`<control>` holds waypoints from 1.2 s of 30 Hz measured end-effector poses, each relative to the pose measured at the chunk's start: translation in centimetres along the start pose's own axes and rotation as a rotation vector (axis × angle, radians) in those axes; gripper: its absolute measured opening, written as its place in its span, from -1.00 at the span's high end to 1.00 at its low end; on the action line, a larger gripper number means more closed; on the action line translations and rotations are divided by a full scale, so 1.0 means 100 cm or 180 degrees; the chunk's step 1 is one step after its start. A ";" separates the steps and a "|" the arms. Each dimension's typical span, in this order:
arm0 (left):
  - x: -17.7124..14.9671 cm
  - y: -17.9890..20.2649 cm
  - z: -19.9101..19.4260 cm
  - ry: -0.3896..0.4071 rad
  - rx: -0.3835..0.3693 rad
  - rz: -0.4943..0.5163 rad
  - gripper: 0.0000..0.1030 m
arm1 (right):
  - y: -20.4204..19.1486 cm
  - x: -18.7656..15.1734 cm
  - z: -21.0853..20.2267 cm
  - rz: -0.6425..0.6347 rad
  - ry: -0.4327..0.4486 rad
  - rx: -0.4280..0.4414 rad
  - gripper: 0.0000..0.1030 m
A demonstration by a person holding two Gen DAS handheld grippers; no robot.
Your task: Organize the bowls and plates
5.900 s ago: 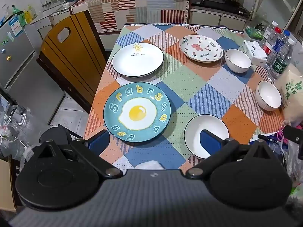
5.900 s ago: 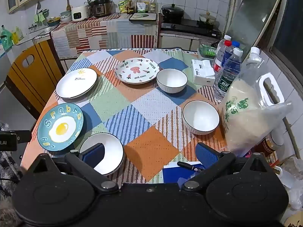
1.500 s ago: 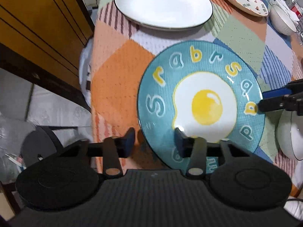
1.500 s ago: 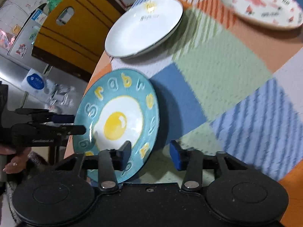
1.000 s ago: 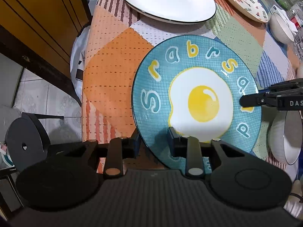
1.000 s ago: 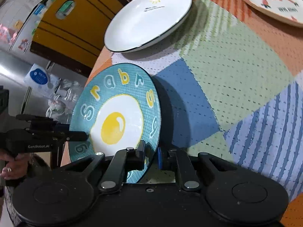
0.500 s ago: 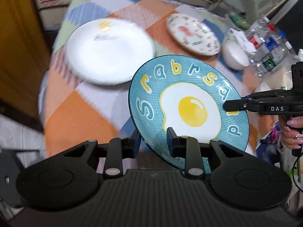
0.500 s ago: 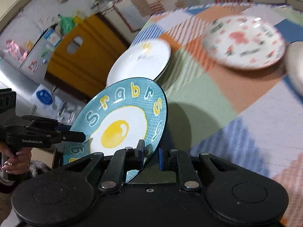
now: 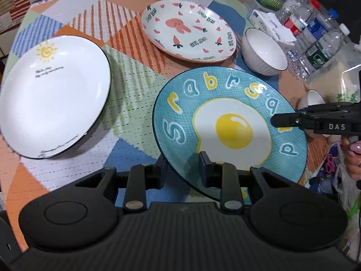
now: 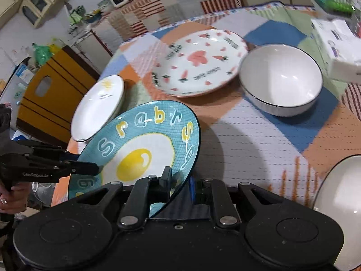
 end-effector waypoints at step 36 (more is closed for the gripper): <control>-0.049 -0.024 -0.080 0.0174 0.0519 0.0276 0.21 | -0.104 0.001 -0.005 -0.1126 0.0043 -0.0625 -0.35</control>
Point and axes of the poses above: each gripper's, at about its wrist camera, not at the fingertips, and z roughly the way its jaws point, y to its right, x to its top, the point moved 4 cm from there along z, roughly the way its jaws point, and after that the axes turned 15 degrees about x, right-handed, at the moved point
